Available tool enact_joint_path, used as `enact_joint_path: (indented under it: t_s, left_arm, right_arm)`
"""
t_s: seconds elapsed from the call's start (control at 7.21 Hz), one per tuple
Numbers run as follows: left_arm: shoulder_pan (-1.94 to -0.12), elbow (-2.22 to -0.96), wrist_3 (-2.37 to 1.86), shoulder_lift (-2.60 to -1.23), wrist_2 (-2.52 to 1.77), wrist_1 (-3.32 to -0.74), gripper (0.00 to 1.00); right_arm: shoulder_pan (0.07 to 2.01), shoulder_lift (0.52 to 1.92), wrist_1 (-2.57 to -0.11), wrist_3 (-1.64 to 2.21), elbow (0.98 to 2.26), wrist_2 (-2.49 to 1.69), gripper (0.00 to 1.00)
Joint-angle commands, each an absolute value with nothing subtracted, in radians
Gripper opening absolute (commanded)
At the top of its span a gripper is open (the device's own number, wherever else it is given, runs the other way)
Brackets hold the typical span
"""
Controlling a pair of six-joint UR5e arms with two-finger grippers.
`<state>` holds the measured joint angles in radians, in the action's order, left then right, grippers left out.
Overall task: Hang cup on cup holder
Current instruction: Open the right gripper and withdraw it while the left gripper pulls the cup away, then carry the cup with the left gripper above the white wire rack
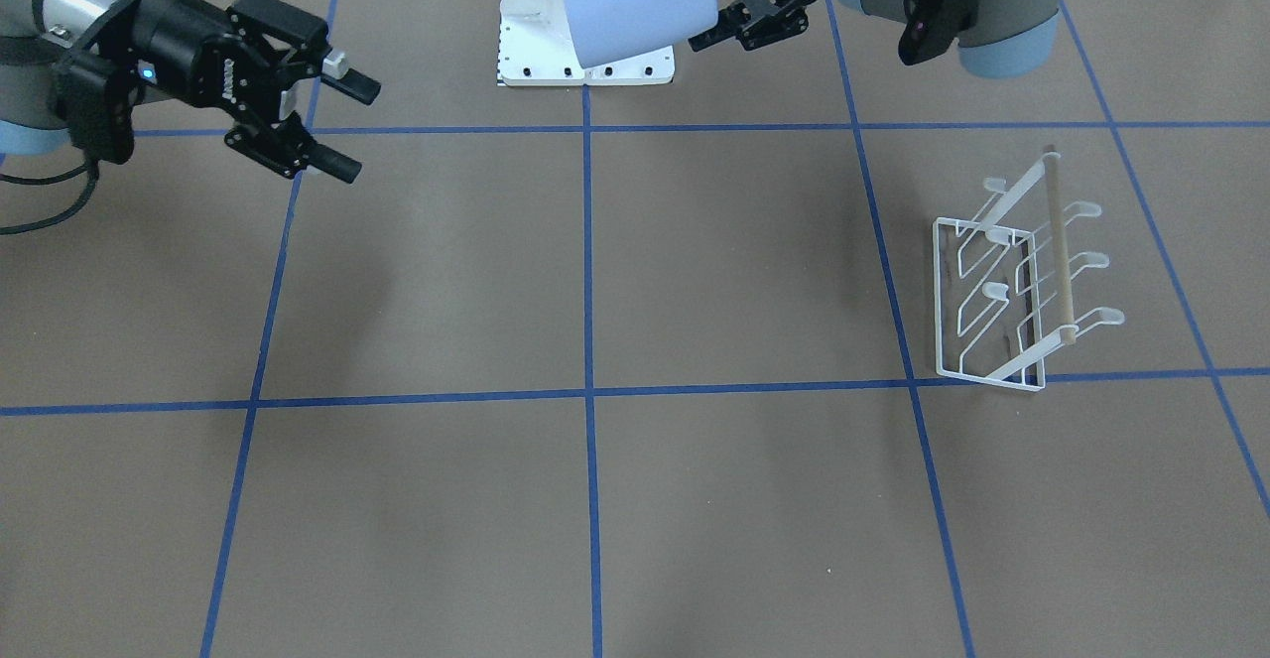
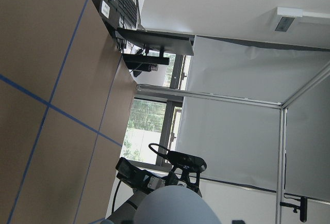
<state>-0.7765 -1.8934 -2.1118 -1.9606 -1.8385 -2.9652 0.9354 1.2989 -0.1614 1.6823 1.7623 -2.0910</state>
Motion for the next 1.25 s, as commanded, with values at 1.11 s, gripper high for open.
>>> enact_joint_path:
  t_s: [1.11]
  left_arm:
    - [-1.164,-2.065,-0.843,-1.813,-2.169,-1.777,0.00]
  right_arm:
    - [1.324,1.451,-1.252,0.451,1.766,-2.341,1.00]
